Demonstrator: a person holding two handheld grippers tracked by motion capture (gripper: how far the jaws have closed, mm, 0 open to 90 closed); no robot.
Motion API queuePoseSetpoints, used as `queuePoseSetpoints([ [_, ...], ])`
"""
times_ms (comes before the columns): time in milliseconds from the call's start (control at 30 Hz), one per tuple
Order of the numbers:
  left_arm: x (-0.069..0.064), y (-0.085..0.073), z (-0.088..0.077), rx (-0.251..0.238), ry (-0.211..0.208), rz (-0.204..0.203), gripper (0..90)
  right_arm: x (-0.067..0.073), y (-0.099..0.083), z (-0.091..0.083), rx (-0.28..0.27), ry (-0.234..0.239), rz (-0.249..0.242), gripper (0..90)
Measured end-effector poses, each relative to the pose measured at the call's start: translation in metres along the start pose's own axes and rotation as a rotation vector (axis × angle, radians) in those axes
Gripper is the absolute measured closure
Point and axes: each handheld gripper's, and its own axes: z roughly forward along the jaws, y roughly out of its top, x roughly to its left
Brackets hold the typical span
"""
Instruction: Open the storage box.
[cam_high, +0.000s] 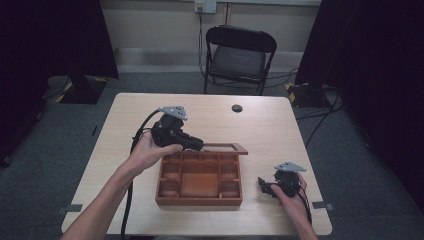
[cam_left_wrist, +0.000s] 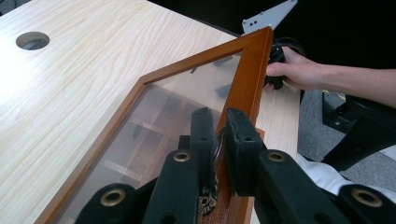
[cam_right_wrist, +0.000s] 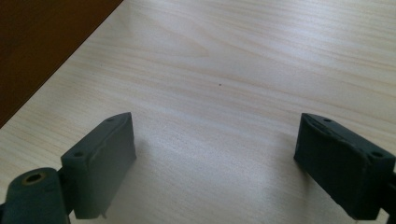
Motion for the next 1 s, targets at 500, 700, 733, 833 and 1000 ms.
queuePoseSetpoints([
  [500,-0.001,0.0008,0.0001,0.001,0.005,0.007,82.2,0.0,0.0,0.0,0.0,0.0,0.0,11.1],
  [700,-0.0007,0.0007,0.0002,0.0,0.003,0.007,82.2,0.0,0.0,0.0,0.0,0.0,0.0,11.1],
  [733,-0.0007,0.0007,0.0002,0.0,0.003,0.007,82.2,0.0,0.0,0.0,0.0,0.0,0.0,11.1],
  [833,-0.0006,0.0008,0.0002,-0.001,0.003,0.005,82.2,0.0,0.0,0.0,0.0,0.0,0.0,11.1],
  [1000,-0.0001,0.001,-0.0003,-0.003,0.005,0.0,82.2,0.0,0.0,0.0,0.0,0.0,0.0,11.1],
])
